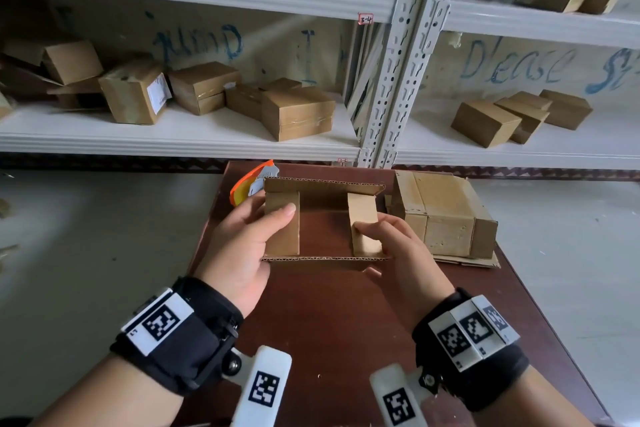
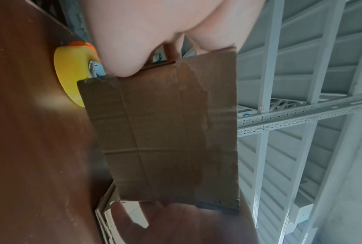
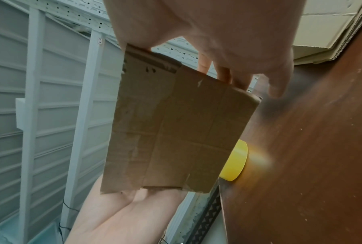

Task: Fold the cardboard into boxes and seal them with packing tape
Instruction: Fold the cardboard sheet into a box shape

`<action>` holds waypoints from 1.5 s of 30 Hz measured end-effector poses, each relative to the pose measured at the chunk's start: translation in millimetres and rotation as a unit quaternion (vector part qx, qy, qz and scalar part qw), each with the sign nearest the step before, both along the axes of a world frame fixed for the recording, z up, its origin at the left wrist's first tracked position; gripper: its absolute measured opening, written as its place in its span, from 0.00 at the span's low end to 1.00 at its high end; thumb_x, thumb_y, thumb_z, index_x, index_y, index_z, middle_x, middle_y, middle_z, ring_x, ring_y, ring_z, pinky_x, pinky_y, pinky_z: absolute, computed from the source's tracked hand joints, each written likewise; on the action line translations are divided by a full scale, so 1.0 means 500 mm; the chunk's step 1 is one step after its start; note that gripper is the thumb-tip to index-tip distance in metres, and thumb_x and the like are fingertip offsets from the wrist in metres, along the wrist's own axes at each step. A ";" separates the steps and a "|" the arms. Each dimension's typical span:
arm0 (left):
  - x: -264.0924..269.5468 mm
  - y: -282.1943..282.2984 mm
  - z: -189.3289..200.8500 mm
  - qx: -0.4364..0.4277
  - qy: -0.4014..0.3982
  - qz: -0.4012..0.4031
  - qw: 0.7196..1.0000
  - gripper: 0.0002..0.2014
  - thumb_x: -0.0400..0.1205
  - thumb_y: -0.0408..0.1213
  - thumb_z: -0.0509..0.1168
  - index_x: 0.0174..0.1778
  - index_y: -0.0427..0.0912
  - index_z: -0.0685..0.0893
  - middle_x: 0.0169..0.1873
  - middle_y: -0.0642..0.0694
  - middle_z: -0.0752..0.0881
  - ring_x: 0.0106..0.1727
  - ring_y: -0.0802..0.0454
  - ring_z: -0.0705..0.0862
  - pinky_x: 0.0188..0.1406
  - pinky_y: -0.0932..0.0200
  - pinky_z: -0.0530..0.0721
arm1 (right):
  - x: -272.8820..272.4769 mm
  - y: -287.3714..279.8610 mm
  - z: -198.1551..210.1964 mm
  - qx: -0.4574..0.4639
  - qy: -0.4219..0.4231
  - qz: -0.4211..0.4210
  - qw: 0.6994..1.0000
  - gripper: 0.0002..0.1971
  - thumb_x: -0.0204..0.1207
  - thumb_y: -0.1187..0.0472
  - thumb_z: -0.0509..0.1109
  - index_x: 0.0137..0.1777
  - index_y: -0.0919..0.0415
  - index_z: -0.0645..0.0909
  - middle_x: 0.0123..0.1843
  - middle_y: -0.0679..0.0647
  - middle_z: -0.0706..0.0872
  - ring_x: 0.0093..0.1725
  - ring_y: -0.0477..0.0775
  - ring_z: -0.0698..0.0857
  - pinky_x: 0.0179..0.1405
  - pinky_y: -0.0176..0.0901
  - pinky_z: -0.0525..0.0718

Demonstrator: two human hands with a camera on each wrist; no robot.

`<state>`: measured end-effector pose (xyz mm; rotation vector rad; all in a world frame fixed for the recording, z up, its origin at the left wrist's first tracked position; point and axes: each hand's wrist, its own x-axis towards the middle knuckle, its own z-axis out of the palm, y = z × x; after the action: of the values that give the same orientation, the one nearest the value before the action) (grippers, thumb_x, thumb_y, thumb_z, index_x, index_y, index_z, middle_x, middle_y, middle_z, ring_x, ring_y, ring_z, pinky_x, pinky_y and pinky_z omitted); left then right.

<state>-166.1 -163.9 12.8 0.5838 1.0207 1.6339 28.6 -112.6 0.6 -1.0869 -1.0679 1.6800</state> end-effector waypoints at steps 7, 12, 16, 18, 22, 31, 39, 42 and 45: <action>0.000 -0.008 -0.008 -0.044 0.013 0.015 0.999 0.15 0.81 0.27 0.73 0.61 0.46 0.90 0.55 0.42 0.93 0.47 0.53 0.90 0.41 0.60 0.85 | -0.007 -0.001 -0.017 -0.012 0.003 -0.002 1.000 0.16 0.78 0.66 0.74 0.65 0.60 0.80 0.41 0.54 0.89 0.37 0.49 0.85 0.49 0.51 0.83; -0.002 -0.006 -0.014 -0.050 0.018 0.010 0.999 0.16 0.83 0.28 0.71 0.66 0.44 0.88 0.57 0.41 0.92 0.49 0.51 0.89 0.39 0.60 0.84 | -0.012 -0.003 -0.017 -0.013 0.001 -0.003 1.000 0.15 0.79 0.65 0.73 0.65 0.60 0.80 0.42 0.55 0.87 0.39 0.50 0.85 0.41 0.47 0.82; -0.005 -0.003 -0.019 -0.044 -0.027 0.009 0.999 0.13 0.83 0.34 0.68 0.63 0.46 0.89 0.55 0.44 0.91 0.56 0.47 0.87 0.49 0.56 0.81 | -0.024 -0.010 -0.005 -0.013 0.020 -0.036 0.999 0.17 0.72 0.56 0.71 0.60 0.58 0.80 0.45 0.56 0.84 0.47 0.58 0.83 0.46 0.53 0.81; -0.009 -0.005 -0.021 -0.032 -0.060 0.005 0.998 0.13 0.84 0.36 0.62 0.59 0.47 0.89 0.52 0.45 0.90 0.57 0.44 0.86 0.47 0.53 0.81 | -0.028 -0.013 -0.003 -0.016 0.026 -0.049 0.998 0.25 0.63 0.50 0.72 0.60 0.58 0.81 0.48 0.57 0.84 0.50 0.60 0.83 0.51 0.56 0.79; -0.009 -0.007 -0.019 -0.022 -0.001 -0.006 1.000 0.20 0.71 0.36 0.65 0.55 0.57 0.92 0.56 0.46 0.89 0.60 0.42 0.84 0.55 0.48 0.83 | -0.027 -0.010 -0.011 -0.020 0.039 -0.055 0.998 0.25 0.62 0.50 0.71 0.61 0.57 0.81 0.50 0.58 0.85 0.53 0.62 0.83 0.53 0.58 0.78; 0.004 -0.011 -0.018 -0.035 0.016 -0.005 0.999 0.23 0.79 0.17 0.63 0.60 0.46 0.90 0.45 0.43 0.90 0.45 0.47 0.86 0.42 0.54 0.80 | -0.023 -0.008 -0.007 -0.011 0.020 -0.026 0.999 0.17 0.81 0.70 0.62 0.69 0.65 0.76 0.44 0.60 0.88 0.38 0.52 0.86 0.31 0.44 0.83; 0.005 -0.018 -0.010 -0.022 -0.010 -0.014 1.000 0.22 0.79 0.24 0.57 0.62 0.46 0.88 0.47 0.44 0.87 0.42 0.50 0.84 0.32 0.61 0.81 | -0.033 -0.018 -0.004 -0.013 0.054 -0.057 0.997 0.27 0.63 0.56 0.66 0.65 0.62 0.79 0.52 0.60 0.87 0.55 0.63 0.84 0.53 0.58 0.80; 0.005 -0.020 -0.011 -0.021 -0.002 -0.018 1.000 0.24 0.76 0.24 0.59 0.64 0.45 0.88 0.47 0.44 0.87 0.43 0.49 0.83 0.33 0.60 0.80 | -0.027 -0.020 -0.006 -0.011 0.048 -0.052 0.997 0.26 0.67 0.58 0.65 0.67 0.63 0.78 0.50 0.59 0.87 0.51 0.60 0.85 0.43 0.52 0.84; 0.005 -0.020 -0.012 -0.025 0.001 -0.026 0.999 0.25 0.76 0.23 0.59 0.65 0.45 0.88 0.48 0.43 0.85 0.43 0.48 0.81 0.34 0.59 0.77 | -0.018 -0.020 -0.012 -0.010 0.040 -0.043 0.998 0.15 0.80 0.67 0.61 0.65 0.63 0.78 0.45 0.58 0.88 0.40 0.53 0.86 0.33 0.44 0.82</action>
<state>-163.7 -174.1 6.5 0.5748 1.0374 1.5569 19.4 -122.7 -5.3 -1.0538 -0.9433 1.6552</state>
